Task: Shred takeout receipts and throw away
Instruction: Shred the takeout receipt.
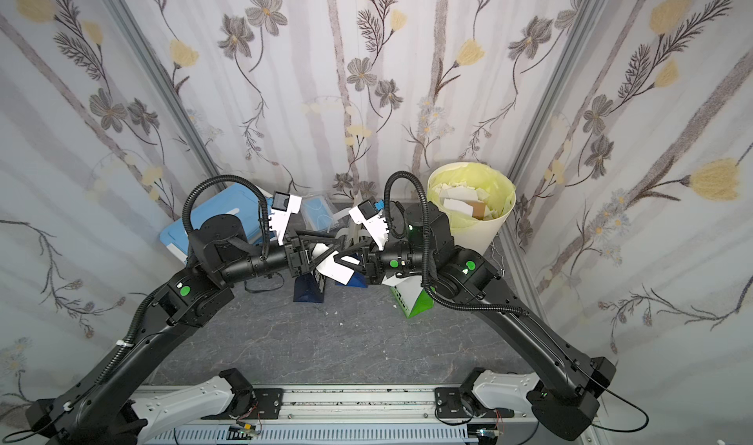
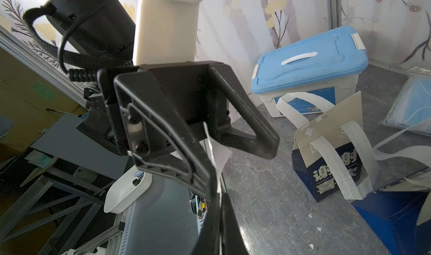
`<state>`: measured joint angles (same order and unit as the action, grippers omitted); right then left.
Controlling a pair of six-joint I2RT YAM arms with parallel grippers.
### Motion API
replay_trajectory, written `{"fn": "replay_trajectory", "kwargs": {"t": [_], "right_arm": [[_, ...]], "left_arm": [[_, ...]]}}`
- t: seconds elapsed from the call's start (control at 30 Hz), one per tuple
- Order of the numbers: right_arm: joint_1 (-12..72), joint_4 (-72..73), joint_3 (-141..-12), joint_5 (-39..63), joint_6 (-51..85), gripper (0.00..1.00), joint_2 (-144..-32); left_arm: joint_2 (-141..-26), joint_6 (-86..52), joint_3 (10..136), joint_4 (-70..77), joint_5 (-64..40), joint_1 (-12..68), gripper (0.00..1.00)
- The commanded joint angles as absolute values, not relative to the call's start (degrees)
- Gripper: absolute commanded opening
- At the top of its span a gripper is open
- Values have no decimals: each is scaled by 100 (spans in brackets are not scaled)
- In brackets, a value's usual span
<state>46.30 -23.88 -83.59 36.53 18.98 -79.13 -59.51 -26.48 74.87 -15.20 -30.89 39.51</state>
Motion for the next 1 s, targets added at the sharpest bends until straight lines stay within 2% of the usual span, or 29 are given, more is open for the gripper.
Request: {"fn": "replay_trajectory", "kwargs": {"t": [0.0, 0.23, 0.43, 0.47, 0.6, 0.83, 0.97], "right_arm": [[4621, -2426, -8428, 3840, 1831, 0, -7954], [4616, -2481, -8543, 3737, 1854, 0, -7972], [4608, -2591, -8611, 3572, 1855, 0, -7972], [4607, -2609, -8622, 3541, 1854, 0, -7980], [4616, -2826, -8809, 3041, 1710, 0, -8015], [4857, -2640, -8884, 1120, 862, 0, -7697], [4966, -2028, -8608, 1167, 668, 0, -7327]], "left_arm": [[-5938, -2701, 7451, -1297, -3543, 3945, 34], [-5889, -2784, 7378, -1348, -3641, 3942, 31], [-5836, -2820, 7366, -1322, -3499, 3938, 2], [-5836, -2849, 7365, -1301, -3482, 3945, 0], [-5853, -3120, 7359, -1251, -3208, 3940, 0], [-5914, -4157, 7243, -1567, -1932, 3980, 0], [-5937, -4178, 7175, -1862, -1409, 3999, 0]]}}
